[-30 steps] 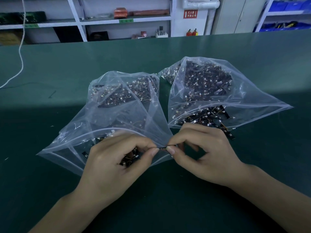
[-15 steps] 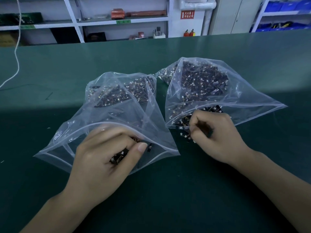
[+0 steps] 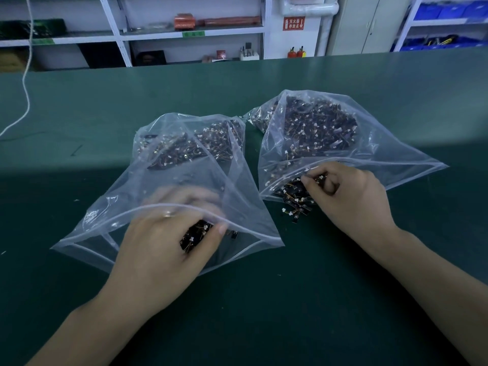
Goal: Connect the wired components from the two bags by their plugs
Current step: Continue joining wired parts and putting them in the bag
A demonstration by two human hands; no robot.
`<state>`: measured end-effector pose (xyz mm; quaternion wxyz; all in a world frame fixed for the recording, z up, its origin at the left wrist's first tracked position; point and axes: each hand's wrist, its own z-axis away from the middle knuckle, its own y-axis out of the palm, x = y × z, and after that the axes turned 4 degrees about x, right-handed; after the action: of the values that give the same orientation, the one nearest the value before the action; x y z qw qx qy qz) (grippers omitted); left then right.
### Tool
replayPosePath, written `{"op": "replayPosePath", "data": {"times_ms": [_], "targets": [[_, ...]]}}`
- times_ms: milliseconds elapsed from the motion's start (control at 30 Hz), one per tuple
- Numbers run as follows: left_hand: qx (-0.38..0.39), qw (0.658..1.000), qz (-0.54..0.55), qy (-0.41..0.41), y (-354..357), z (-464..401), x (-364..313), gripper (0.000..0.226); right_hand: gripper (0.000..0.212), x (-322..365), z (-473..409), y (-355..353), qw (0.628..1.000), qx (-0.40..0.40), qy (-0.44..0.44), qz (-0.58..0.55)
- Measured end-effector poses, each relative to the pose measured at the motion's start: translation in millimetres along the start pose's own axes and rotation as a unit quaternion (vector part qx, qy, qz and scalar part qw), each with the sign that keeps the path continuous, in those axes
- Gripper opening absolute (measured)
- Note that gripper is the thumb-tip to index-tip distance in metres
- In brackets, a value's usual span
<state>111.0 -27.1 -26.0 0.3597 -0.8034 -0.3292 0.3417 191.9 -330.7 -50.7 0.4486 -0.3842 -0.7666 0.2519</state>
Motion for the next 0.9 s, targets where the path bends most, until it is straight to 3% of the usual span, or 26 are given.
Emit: {"op": "replayPosePath", "data": {"times_ms": [167, 333, 500, 700, 900], "targets": [[0.078, 0.996, -0.026, -0.038, 3, 6, 8, 0.035, 0.004, 3, 0, -2, 1.0, 0.001, -0.005, 0.007], [0.101, 0.993, -0.039, -0.038, 8, 7, 8, 0.038, 0.015, 12, 4, -5, 1.0, 0.004, -0.02, -0.002], [0.101, 0.993, -0.048, -0.044, 12, 6, 7, 0.031, 0.016, 22, 9, -7, 0.999, 0.003, -0.037, -0.017], [0.088, 0.993, -0.062, -0.043, 13, 1, 0, 0.003, 0.013, 33, 16, -6, 0.994, 0.003, -0.098, -0.045], [0.064, 0.997, -0.047, -0.015, 12, 0, 0, 0.006, 0.017, 41, 22, -4, 0.983, 0.018, -0.151, -0.102]]}}
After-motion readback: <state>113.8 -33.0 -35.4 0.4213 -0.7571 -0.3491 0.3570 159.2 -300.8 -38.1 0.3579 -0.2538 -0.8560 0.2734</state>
